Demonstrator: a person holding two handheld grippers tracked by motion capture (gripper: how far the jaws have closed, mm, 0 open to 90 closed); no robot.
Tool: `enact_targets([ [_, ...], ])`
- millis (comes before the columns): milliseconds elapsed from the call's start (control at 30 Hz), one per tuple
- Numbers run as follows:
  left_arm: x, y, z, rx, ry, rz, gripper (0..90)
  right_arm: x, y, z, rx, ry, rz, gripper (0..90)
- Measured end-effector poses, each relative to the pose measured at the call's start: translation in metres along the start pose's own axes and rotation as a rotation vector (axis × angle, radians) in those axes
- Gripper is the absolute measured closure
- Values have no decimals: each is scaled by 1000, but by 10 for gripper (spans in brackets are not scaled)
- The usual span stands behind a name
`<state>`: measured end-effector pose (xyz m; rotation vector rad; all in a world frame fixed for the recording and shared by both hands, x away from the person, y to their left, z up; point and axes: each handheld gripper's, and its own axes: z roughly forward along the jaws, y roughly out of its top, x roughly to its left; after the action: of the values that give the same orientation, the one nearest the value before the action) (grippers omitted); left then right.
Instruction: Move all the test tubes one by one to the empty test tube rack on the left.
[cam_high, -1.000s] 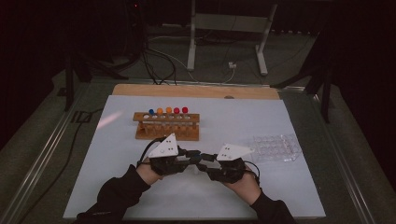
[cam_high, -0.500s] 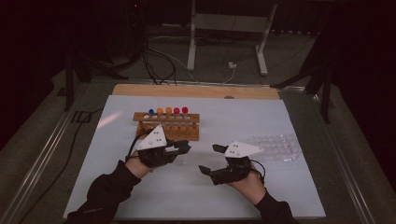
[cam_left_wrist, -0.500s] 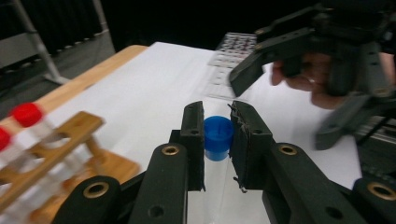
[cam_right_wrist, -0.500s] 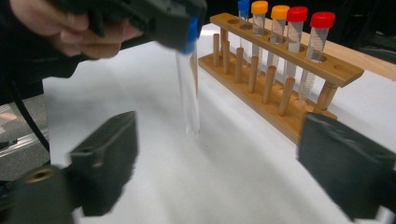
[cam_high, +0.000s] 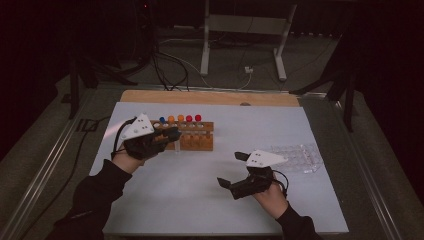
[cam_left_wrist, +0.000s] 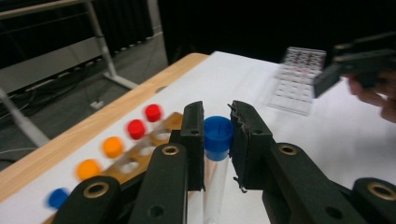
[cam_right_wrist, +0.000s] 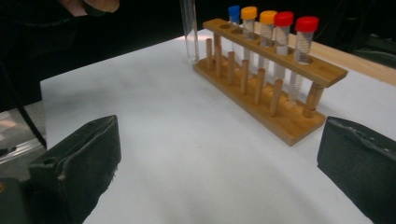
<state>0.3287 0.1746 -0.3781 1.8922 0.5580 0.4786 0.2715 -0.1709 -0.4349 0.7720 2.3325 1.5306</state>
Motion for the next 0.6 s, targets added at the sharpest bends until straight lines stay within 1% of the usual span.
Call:
enact_targets([
  [67, 8, 1, -3, -4, 21, -14, 772, 0, 0, -1, -6, 0, 1, 0],
  [133, 16, 1, -6, 2, 53, -16, 772, -1, 0, -1, -10, 0, -3, 0],
  [167, 21, 1, -7, -7, 58, -28, 772, -1, 0, -1, -8, -3, -5, 0],
  [233, 29, 1, -10, -3, 96, -33, 772, -1, 0, -2, -11, -5, -4, 0],
  [333, 39, 1, -13, -2, 132, -43, 772, -1, -1, -1, -8, -8, -5, 0],
  [400, 46, 0, -14, -2, 148, -50, 773, -1, -1, -1, -8, -10, -7, 0],
  [467, 52, -1, -14, -2, 164, -47, 772, -1, -1, -1, -7, -6, -7, 0],
  [500, 55, -2, -15, -12, 161, -53, 772, -2, -1, -1, -6, -8, -6, 0],
  [533, 58, -3, -14, -11, 177, -50, 772, -2, -1, -1, -4, -7, -4, 0],
  [600, 64, -4, -14, -28, 192, -57, 772, -2, -1, -1, -6, 1, 1, 0],
])
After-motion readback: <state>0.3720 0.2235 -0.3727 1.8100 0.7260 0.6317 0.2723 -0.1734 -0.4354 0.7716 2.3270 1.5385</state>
